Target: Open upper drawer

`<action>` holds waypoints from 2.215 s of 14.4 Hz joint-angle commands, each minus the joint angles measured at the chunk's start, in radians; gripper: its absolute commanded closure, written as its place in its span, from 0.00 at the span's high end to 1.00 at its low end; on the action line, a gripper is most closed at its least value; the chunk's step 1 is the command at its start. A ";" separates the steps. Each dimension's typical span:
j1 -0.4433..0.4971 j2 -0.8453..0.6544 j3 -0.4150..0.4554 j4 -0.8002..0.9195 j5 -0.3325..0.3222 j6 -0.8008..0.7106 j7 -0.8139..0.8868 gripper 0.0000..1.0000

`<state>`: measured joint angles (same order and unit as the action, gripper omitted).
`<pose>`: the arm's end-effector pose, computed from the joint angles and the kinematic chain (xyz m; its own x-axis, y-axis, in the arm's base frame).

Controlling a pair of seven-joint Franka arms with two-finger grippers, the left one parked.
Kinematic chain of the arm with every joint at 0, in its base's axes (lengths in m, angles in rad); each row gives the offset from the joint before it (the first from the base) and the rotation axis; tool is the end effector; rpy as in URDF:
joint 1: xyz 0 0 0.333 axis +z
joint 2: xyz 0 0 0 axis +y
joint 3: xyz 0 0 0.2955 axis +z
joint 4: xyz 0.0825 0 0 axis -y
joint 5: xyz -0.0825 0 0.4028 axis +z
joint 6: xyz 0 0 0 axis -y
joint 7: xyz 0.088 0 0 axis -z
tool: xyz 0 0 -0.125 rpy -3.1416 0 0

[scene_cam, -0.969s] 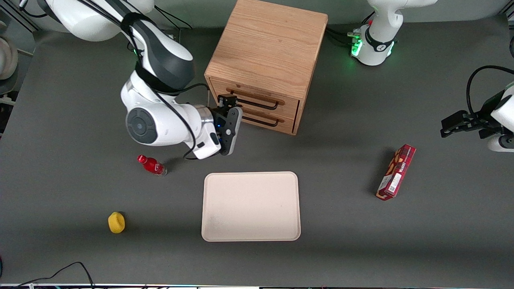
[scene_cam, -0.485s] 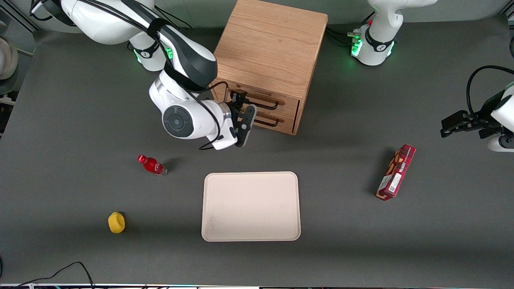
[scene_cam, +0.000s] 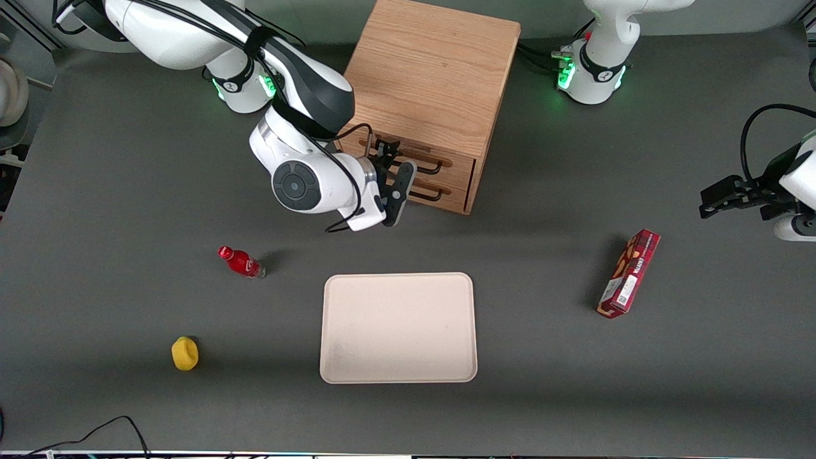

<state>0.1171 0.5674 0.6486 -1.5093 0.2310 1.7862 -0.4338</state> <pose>0.5079 0.4425 0.3452 0.4800 0.8766 0.0328 0.7399 -0.3845 -0.5521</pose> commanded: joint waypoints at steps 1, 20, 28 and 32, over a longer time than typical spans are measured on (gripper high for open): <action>-0.004 0.018 0.008 -0.011 -0.045 0.041 0.026 1.00; -0.008 0.201 -0.030 0.271 -0.147 -0.067 0.029 1.00; -0.007 0.242 -0.075 0.365 -0.147 -0.068 0.026 1.00; -0.007 0.272 -0.078 0.434 -0.197 -0.064 0.012 1.00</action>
<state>0.0979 0.7950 0.5706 -1.1593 0.0842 1.7438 -0.4266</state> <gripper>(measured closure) 0.000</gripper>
